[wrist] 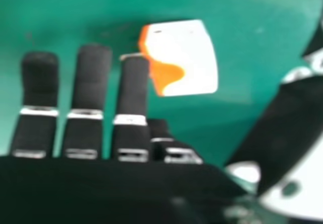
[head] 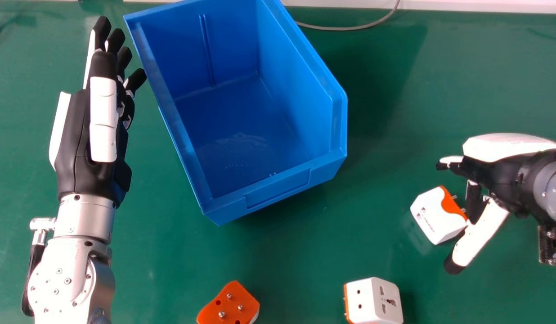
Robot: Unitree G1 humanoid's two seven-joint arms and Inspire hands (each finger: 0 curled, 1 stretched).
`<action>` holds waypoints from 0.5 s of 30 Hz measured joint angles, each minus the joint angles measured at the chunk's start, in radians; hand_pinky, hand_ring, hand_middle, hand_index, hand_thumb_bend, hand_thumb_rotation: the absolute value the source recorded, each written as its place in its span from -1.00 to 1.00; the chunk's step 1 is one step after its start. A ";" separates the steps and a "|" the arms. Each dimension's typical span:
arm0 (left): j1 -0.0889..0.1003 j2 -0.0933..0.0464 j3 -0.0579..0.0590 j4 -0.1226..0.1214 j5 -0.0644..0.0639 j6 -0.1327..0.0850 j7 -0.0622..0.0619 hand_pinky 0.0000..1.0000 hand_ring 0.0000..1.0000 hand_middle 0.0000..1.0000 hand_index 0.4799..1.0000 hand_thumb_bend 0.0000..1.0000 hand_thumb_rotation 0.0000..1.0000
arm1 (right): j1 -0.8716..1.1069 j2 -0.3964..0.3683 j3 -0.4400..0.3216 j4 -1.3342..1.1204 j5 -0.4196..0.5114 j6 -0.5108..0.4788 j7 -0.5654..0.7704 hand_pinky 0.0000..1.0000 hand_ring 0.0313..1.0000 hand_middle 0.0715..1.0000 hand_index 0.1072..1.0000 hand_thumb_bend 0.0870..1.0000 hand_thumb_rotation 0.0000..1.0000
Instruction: Pick all objects and put in blue box
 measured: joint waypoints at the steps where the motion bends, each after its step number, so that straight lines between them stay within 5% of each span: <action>1: 0.000 0.000 0.000 0.001 0.000 0.000 0.000 0.89 1.00 1.00 1.00 0.68 0.93 | 0.000 0.006 0.000 0.004 0.000 0.005 0.001 0.00 0.32 0.52 0.90 1.00 -0.28; 15: -0.001 0.013 0.001 0.002 0.000 0.000 -0.010 0.89 1.00 1.00 1.00 0.68 0.93 | -0.008 0.028 0.004 0.075 -0.006 -0.005 -0.001 0.30 0.65 0.76 0.95 1.00 -0.29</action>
